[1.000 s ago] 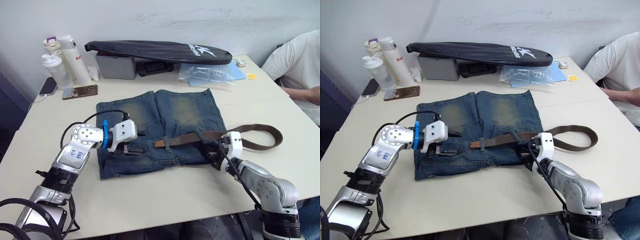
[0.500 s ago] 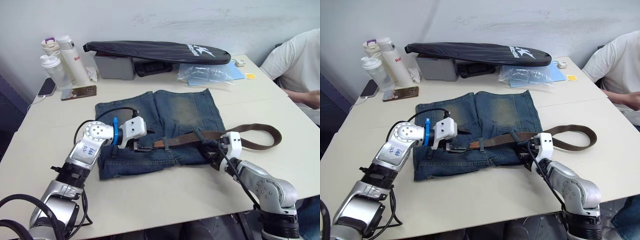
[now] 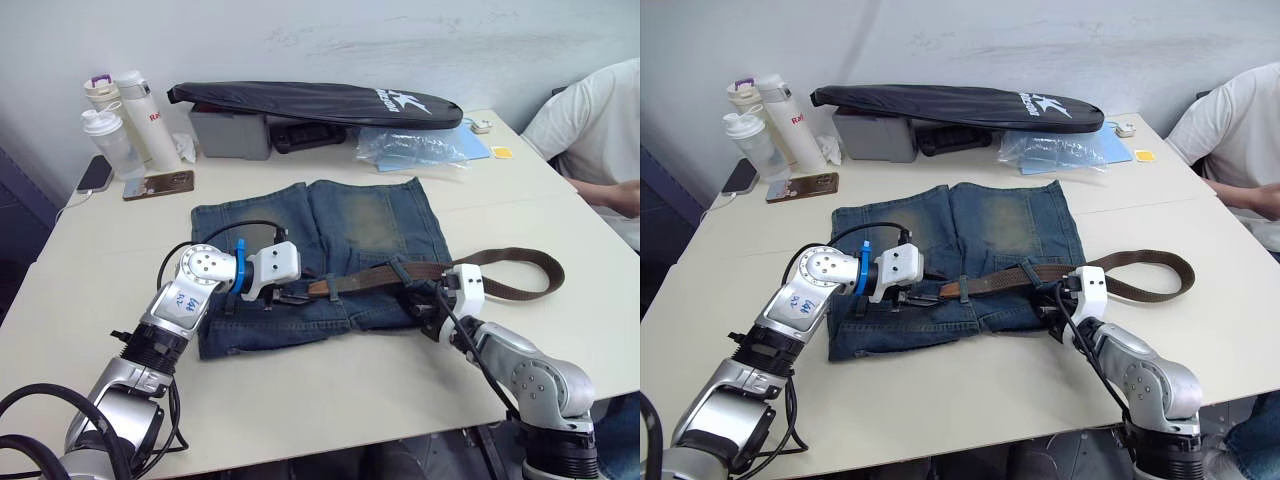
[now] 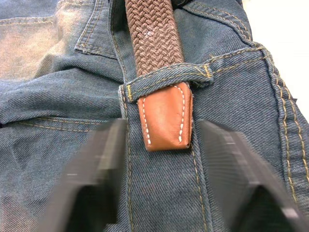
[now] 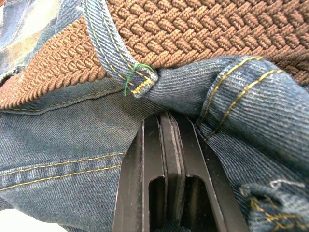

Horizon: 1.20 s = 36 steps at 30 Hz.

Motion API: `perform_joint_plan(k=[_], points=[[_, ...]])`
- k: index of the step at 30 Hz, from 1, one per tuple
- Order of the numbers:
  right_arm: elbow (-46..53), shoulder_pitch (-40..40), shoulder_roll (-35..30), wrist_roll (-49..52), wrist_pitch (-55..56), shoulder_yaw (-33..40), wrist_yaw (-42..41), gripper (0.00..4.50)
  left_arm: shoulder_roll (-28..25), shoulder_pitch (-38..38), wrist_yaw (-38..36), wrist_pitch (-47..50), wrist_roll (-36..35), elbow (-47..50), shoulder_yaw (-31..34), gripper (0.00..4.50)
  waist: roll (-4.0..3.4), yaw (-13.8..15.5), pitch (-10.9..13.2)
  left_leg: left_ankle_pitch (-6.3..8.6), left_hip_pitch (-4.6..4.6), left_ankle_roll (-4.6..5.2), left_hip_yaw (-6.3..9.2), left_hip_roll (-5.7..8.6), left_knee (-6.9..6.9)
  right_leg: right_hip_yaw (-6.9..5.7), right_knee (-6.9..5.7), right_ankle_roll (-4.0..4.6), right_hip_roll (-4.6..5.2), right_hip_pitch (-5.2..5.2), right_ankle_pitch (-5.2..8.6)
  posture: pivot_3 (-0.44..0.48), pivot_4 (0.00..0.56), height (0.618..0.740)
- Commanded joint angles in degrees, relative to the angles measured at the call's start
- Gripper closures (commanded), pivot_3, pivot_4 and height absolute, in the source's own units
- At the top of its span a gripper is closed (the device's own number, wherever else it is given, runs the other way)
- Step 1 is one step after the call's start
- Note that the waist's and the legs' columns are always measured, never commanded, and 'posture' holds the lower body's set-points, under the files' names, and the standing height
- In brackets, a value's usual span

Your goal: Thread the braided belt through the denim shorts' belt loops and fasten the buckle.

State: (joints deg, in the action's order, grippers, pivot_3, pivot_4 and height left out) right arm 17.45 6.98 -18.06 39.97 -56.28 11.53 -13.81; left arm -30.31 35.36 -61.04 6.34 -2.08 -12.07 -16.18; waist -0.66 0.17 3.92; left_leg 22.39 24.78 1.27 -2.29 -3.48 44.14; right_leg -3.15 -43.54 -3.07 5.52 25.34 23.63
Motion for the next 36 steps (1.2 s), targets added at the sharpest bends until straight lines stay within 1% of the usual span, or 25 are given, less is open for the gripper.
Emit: perform_joint_plan(k=[1, 2, 3, 16, 21, 23, 25, 28, 33, 36], points=[[-3.02, -1.90, 0.55, -1.85, -1.51, -0.85, 1.62, 4.50, -0.24, 0.87, -0.34, -0.24, -0.71, 1.06, 1.24, 3.56, 0.00, 0.00, 0.00, 0.00, 0.00, 0.00, 0.00, 0.00, 0.00, 0.00, 0.00, 0.00, 0.00, 0.00, 0.00, 0.000, 0.150, 0.622], [-3.16, -1.88, 0.54, -1.92, -1.41, -0.88, 1.56, 4.50, -0.41, 0.87, -0.48, -0.46, -0.53, 0.99, 1.16, 4.04, 0.00, 0.00, 0.00, 0.00, 0.00, 0.00, 0.00, 0.00, 0.00, 0.00, 0.00, 0.00, 0.00, 0.00, 0.00, 0.000, 0.150, 0.622], [-3.23, -1.87, 0.56, -1.98, -1.34, -0.90, 1.54, 4.50, -0.43, 0.76, -0.58, -0.25, -0.77, 1.08, 1.38, 4.40, 0.00, -0.01, 0.00, 0.00, 0.00, 0.00, 0.00, 0.00, 0.00, 0.00, 0.00, 0.00, 0.00, 0.00, 0.00, 0.000, 0.150, 0.622], [-3.94, -1.23, 0.94, -2.70, -0.97, -0.95, 1.37, 4.50, -1.85, 1.35, -1.75, 0.26, -1.81, 0.66, 3.27, 4.40, 0.00, -0.06, 0.00, 0.00, -0.01, 0.00, 0.00, -0.02, 0.00, -0.01, 0.00, 0.00, -0.02, 0.00, 0.00, 0.000, 0.150, 0.622], [-4.03, -1.29, 0.91, -2.76, -0.87, -0.79, 1.55, 4.50, -5.65, 0.00, -3.39, -1.37, -1.17, 1.87, 3.96, 4.40, 0.00, -0.21, 0.00, 0.00, -0.03, 0.00, 0.01, -0.06, -0.01, 0.00, 0.00, 0.00, -0.05, 0.02, 0.00, 0.000, 0.150, 0.622], [-4.10, -1.34, 0.79, -2.76, -0.89, -0.72, 1.52, 4.50, -8.75, -1.00, -4.34, -2.86, 0.04, 3.08, 3.83, 4.40, 0.00, -0.24, 0.00, 0.00, -0.04, 0.00, 0.01, -0.06, -0.02, 0.01, 0.00, 0.01, -0.05, 0.03, 0.00, 0.000, 0.150, 0.622], [-4.21, -1.32, 0.68, -2.75, -0.91, -0.70, 1.46, 4.50, -10.37, -1.59, -4.32, -2.04, -0.55, 4.35, 4.60, 4.40, 0.00, -0.25, 0.00, 0.00, -0.04, 0.00, 0.01, -0.07, -0.02, 0.01, 0.00, 0.01, -0.05, 0.05, 0.01, 0.000, 0.150, 0.622], [-4.65, -1.01, 0.43, -2.80, -1.02, -0.81, 1.20, 4.50, -13.23, -2.48, -3.99, -2.87, 0.42, 5.19, 5.03, 4.40, 0.01, -0.23, 0.00, 0.00, -0.07, 0.00, 0.01, -0.07, -0.05, 0.01, 0.00, 0.02, -0.04, 0.04, 0.01, 0.000, 0.150, 0.622], [-6.27, 0.57, -0.29, -2.98, -1.32, -1.70, 0.11, 4.50, -17.87, -6.80, -2.71, -2.21, 0.22, 5.59, 8.37, 4.40, 0.05, -0.43, -0.03, 0.01, -0.13, 0.01, 0.01, -0.06, -0.06, 0.06, 0.00, 0.03, -0.04, 0.04, 0.02, 0.000, 0.150, 0.622], [-7.41, 1.65, -0.67, -3.11, -1.34, -2.34, -0.57, 4.50, -20.47, -11.00, -2.14, -1.68, -0.40, 6.07, 10.87, 4.40, 0.16, -0.44, -0.07, 0.03, -0.23, 0.05, 0.03, -0.07, -0.06, 0.05, -0.04, 0.08, -0.05, 0.07, 0.04, 0.000, 0.150, 0.622]])
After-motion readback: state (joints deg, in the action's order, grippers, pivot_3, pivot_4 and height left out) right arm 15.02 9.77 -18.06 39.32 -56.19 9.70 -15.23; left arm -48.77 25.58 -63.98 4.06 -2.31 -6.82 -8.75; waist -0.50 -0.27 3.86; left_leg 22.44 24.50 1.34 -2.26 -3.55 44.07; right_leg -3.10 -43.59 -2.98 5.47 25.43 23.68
